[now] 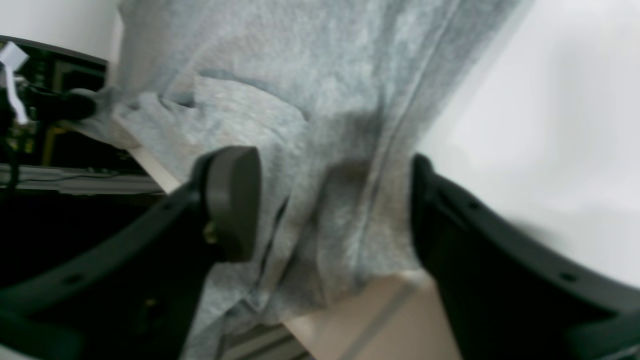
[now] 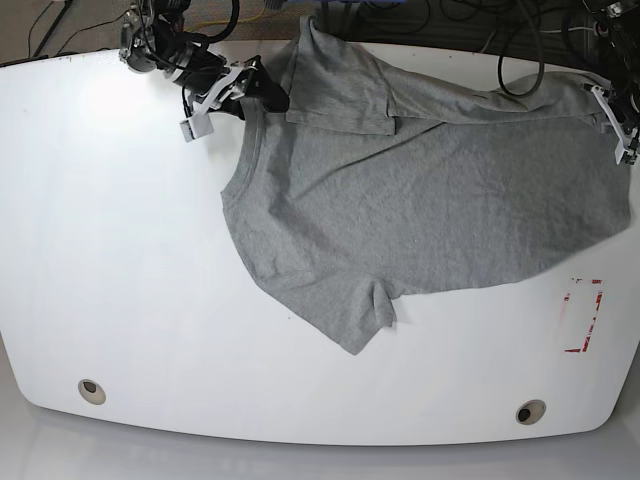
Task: Layout the t-shirt on the table in an organized manner, then fold the t-shirt properly
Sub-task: 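Open the right gripper and regrasp the shirt near the collar, then pull the shirt edge outward with both grippers to straighten it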
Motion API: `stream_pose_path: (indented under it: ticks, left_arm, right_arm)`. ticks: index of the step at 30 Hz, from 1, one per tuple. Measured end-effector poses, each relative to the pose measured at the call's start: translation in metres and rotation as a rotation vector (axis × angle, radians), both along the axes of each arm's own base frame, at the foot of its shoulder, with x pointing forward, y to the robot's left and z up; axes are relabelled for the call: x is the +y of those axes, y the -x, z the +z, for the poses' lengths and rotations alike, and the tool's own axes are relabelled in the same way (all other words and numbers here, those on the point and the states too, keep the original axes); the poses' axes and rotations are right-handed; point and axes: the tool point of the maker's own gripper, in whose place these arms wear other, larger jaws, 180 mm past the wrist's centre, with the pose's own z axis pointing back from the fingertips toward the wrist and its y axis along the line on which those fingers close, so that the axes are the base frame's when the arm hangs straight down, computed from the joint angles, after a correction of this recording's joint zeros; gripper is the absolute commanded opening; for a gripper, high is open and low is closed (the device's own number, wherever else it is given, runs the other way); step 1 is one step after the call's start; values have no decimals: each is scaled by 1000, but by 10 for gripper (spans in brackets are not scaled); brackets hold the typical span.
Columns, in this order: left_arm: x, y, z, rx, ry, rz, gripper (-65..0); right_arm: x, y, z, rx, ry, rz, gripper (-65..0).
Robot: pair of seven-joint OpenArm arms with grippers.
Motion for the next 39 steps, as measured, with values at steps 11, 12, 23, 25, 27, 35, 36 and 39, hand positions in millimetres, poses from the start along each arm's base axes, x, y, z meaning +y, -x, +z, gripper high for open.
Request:
stream_pose_path:
  ticks: [11,12,23,25,27,35,36,39]
  left_arm:
    - [0,0,0,-1,0,0,-650]
    - [0,0,0,-1,0,0,-650]
    - [-16,-21,-2,-12,15,-60,-650]
    - [-22,-29,-2,-33,31,-76,-650]
    - [-26,-34,-2,-35,33,-89,-650]
    - [-57,-69,-3,-65,60,-186,-650]
    - [-62,-73,-3,-76,71,-191,-650]
    - [-74,-80,-6,-98,102,-191,-650]
  right_arm:
    - [-10,10,-13,39,88,47,-650]
    - [-11,10,-13,39,91,51,-644]
    - [-37,6,-12,19,182,118,-650]
    - [-48,1,-11,10,215,130,-650]
    - [-60,-6,-10,2,253,137,-650]
    - [-100,-27,-7,-4,371,159,-650]
    - [-105,-29,-7,-3,378,158,-650]
    - [-120,-37,-8,1,394,153,-650]
